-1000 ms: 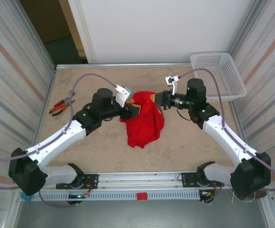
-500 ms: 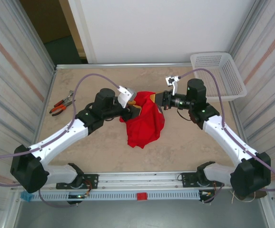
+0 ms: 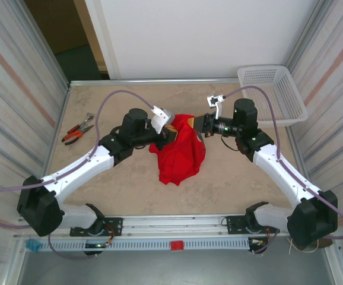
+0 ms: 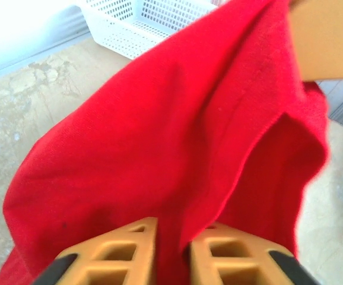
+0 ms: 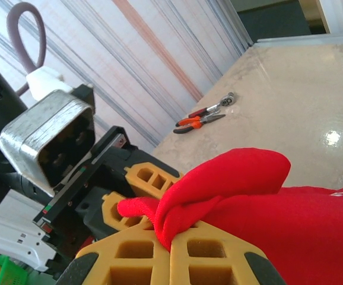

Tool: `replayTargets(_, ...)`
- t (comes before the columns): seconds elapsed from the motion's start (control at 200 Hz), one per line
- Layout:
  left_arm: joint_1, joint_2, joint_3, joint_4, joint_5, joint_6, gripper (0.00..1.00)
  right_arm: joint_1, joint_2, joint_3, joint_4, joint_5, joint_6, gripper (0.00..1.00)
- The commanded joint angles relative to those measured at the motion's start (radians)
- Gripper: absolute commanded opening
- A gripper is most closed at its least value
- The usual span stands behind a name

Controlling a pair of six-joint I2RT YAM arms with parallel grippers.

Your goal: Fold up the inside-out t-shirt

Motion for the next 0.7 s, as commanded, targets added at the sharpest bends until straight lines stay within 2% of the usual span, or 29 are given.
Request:
replayTargets(0.0, -0.007, 0.027, 0.078, 0.006, -0.016, 0.019, 0.0, -0.007, -0.023, -0.013, 0.027, 0.006, 0.016, 0.0)
replayTargets(0.18, 0.025, 0.031, 0.249, -0.108, 0.023, -0.067, 0.0, -0.04, 0.025, 0.0, 0.014, 0.05, 0.017, 0.01)
replayTargets(0.22, 0.037, 0.024, 0.291, -0.134, 0.038, -0.113, 0.0, -0.053, 0.045, 0.012, 0.001, 0.07, 0.021, 0.26)
replayTargets(0.25, 0.047, 0.02, 0.323, -0.152, 0.052, -0.147, 0.0, -0.061, 0.062, 0.022, -0.01, 0.086, 0.026, 0.41)
replayTargets(0.286, 0.058, 0.016, 0.358, -0.172, 0.067, -0.182, 0.0, -0.069, 0.075, 0.029, -0.013, 0.094, 0.036, 0.52)
replayTargets(0.321, 0.067, 0.013, 0.388, -0.188, 0.074, -0.228, 0.0, -0.076, 0.079, 0.034, -0.017, 0.106, 0.047, 0.58)
replayTargets(0.521, 0.113, 0.005, 0.47, -0.226, 0.122, -0.418, 0.0, -0.063, -0.036, 0.022, -0.09, 0.203, 0.052, 0.66)
replayTargets(0.696, 0.121, 0.003, 0.477, -0.218, 0.129, -0.436, 0.0, 0.005, -0.158, 0.015, -0.156, 0.305, 0.03, 0.74)
